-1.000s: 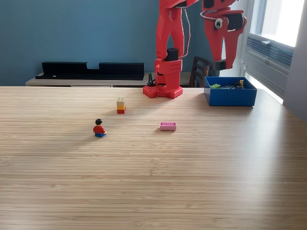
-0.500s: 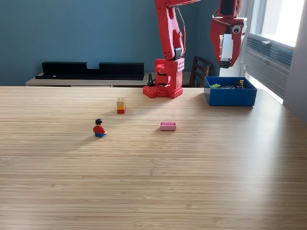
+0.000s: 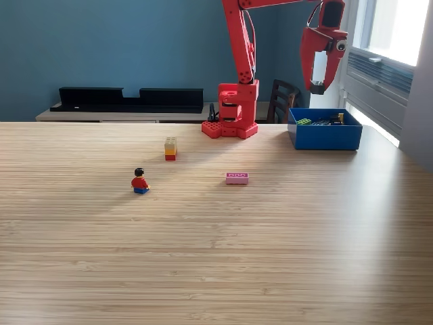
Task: Grasp a lego block and put it in the bin.
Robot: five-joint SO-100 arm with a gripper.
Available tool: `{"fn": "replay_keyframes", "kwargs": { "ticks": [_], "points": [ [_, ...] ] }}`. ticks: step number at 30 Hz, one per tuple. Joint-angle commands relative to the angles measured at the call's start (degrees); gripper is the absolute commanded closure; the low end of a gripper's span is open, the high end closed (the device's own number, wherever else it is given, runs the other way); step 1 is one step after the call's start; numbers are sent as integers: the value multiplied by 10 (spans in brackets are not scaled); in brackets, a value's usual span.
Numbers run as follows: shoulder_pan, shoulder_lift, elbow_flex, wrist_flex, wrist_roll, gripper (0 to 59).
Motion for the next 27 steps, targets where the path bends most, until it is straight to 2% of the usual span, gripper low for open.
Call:
{"fn": "replay_keyframes", "kwargs": {
  "ticks": [1, 3, 5, 7, 10, 12, 13, 17, 19, 27],
  "points": [
    [-8, 36, 19, -33, -12, 482],
    [-8, 36, 34, -41, -18, 388],
    [-5, 36, 48, -53, -21, 319],
    [2, 36, 58, -63, -22, 288],
    [18, 36, 54, -67, -22, 283],
    [33, 36, 42, -67, -21, 303],
    [43, 36, 33, -67, -21, 331],
    [112, 36, -11, -67, 0, 521],
    [166, 36, -33, -67, 19, 585],
    [421, 36, -95, -68, 71, 585]
  ]
}}
